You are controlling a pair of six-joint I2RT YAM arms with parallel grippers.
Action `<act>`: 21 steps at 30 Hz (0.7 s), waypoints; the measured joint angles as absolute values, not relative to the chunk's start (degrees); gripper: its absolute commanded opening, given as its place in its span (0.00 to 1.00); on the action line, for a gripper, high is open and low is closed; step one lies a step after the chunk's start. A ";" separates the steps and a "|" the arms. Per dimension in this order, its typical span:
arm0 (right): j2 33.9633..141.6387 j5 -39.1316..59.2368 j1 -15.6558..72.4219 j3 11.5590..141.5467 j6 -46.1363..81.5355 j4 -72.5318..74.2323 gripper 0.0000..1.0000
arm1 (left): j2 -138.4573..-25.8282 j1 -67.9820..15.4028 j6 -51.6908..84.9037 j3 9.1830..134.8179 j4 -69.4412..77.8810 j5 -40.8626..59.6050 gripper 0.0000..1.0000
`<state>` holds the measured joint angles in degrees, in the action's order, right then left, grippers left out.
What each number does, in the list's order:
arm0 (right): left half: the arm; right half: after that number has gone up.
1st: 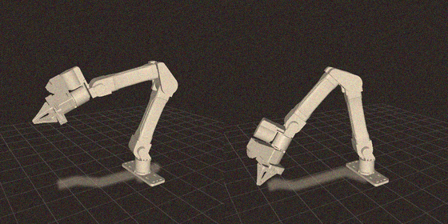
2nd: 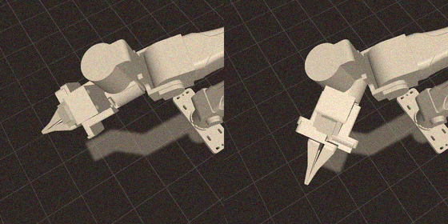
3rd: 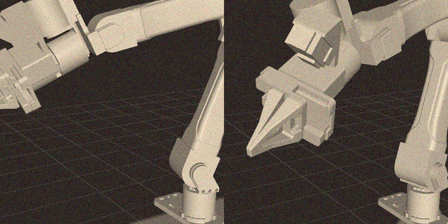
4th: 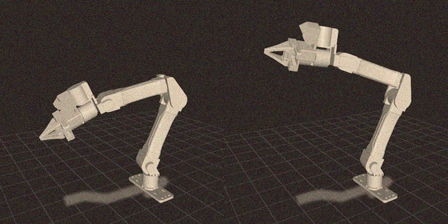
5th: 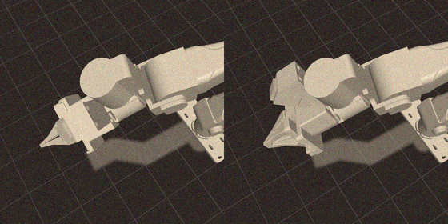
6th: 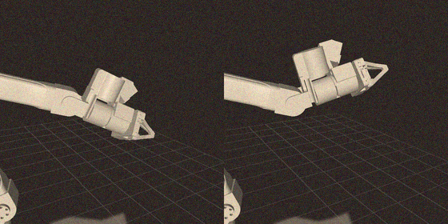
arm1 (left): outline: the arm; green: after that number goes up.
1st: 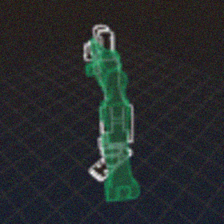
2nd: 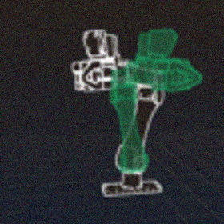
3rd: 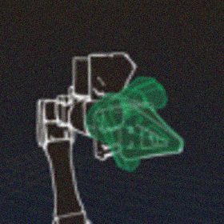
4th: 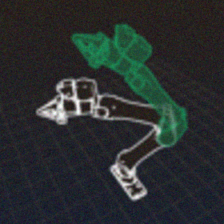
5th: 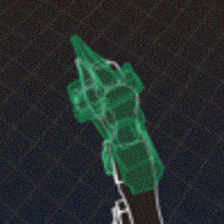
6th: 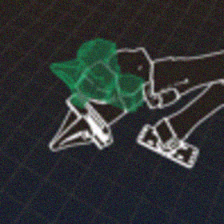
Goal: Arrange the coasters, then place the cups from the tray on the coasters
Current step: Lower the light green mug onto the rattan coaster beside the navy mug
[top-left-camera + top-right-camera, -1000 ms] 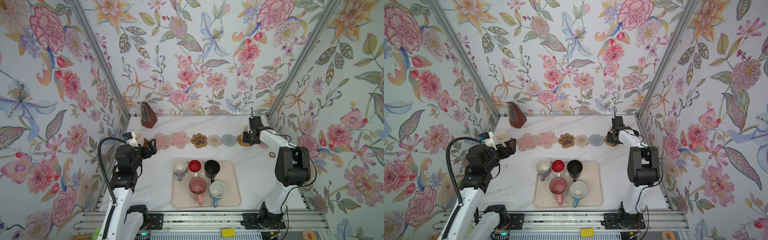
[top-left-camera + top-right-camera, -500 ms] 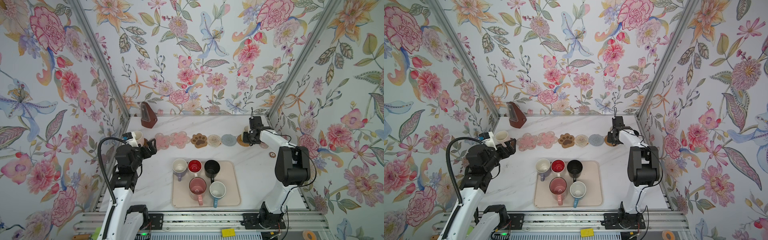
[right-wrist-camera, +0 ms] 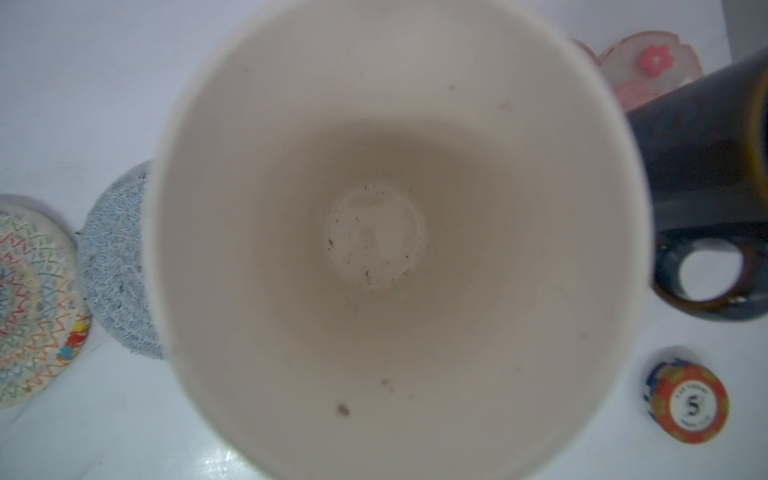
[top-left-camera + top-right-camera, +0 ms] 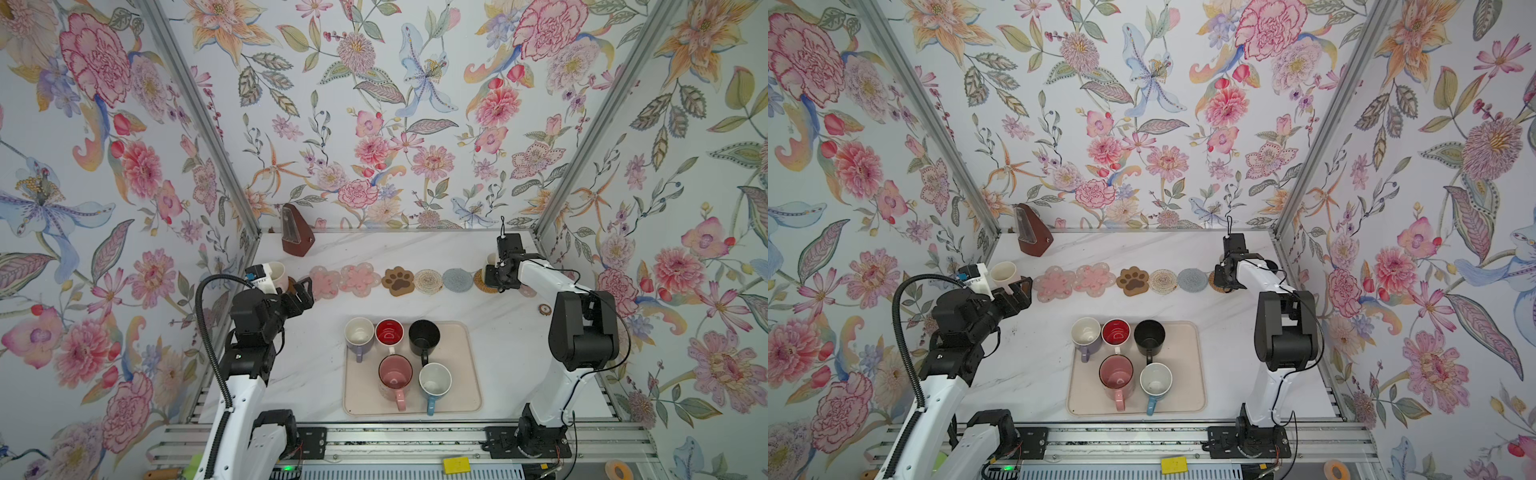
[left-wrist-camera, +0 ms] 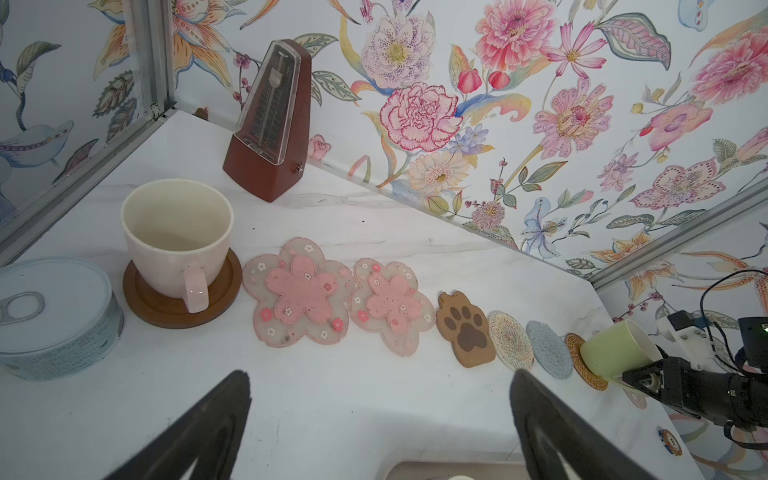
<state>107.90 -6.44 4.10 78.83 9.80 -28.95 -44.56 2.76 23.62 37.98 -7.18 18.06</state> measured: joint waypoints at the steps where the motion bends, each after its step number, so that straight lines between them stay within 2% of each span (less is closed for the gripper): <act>1: 108.01 -6.44 4.10 78.83 9.80 -28.93 0.00 | -44.56 2.76 23.64 37.98 -7.16 18.06 0.99; 17: 108.49 -6.90 4.54 79.09 9.80 -28.86 0.00 | -44.56 2.76 23.64 37.98 -7.18 18.06 0.99; 21: 108.49 -6.92 4.54 79.09 9.80 -28.86 0.06 | -44.56 2.76 23.64 37.98 -7.18 18.06 0.99</act>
